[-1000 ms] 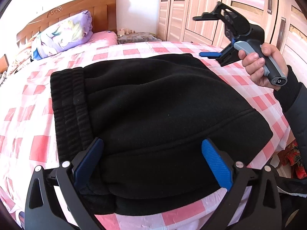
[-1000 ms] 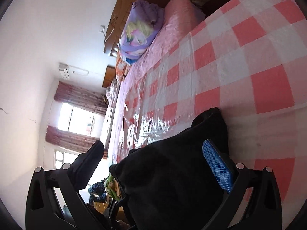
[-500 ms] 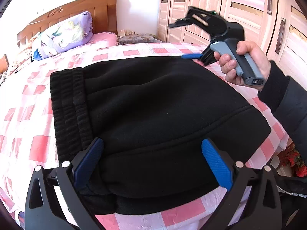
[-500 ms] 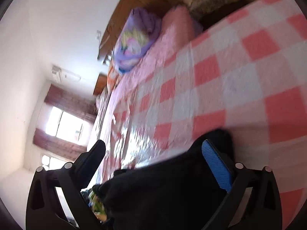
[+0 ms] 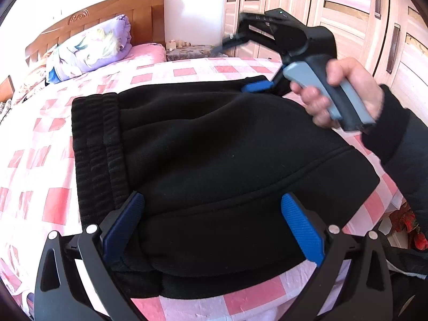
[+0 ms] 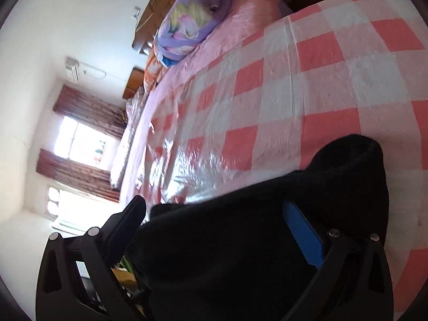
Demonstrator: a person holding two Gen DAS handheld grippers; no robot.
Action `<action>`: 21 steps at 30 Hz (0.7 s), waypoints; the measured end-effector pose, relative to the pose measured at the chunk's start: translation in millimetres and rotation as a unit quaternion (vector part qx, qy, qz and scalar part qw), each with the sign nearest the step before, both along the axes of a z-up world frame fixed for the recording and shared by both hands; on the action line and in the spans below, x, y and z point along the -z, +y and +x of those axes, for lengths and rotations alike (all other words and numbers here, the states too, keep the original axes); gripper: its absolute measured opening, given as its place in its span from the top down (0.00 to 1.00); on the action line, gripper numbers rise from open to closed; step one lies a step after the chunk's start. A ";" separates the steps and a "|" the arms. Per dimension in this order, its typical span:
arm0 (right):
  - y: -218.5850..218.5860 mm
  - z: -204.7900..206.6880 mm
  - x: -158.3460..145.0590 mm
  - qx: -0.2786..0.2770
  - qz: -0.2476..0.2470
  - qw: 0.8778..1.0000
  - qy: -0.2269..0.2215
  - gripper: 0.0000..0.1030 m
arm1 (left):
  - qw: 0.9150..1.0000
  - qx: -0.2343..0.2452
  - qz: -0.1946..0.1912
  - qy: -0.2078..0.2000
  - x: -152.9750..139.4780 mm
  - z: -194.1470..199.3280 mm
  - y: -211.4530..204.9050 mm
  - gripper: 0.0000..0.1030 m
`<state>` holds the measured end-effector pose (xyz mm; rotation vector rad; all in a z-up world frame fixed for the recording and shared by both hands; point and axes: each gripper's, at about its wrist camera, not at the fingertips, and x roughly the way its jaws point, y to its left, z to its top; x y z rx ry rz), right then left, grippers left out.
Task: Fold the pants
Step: 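Lay the folded pants on the bed with the left tool and open it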
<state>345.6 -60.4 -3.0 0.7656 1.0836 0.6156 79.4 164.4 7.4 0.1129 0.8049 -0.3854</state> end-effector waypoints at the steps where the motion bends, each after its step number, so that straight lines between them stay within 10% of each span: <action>1: -2.2 -2.9 -4.5 0.004 0.010 1.000 -0.013 0.04 | 1.000 0.000 0.000 0.002 -0.3 0.6 -0.3 0.01; 9: -17.4 -61.6 -48.2 -0.027 0.039 0.996 -0.082 0.04 | 1.000 -0.005 0.003 -0.003 -0.2 0.3 -3.3 0.01; 13: 1.5 -51.4 -11.7 -0.037 -0.041 0.997 -0.049 0.04 | 1.000 -0.011 0.007 -0.003 0.3 0.6 -7.5 0.01; 21: -24.3 -37.7 6.0 0.017 0.006 0.999 -0.052 0.04 | 1.000 -0.009 0.007 -0.002 -0.4 0.7 -8.6 0.01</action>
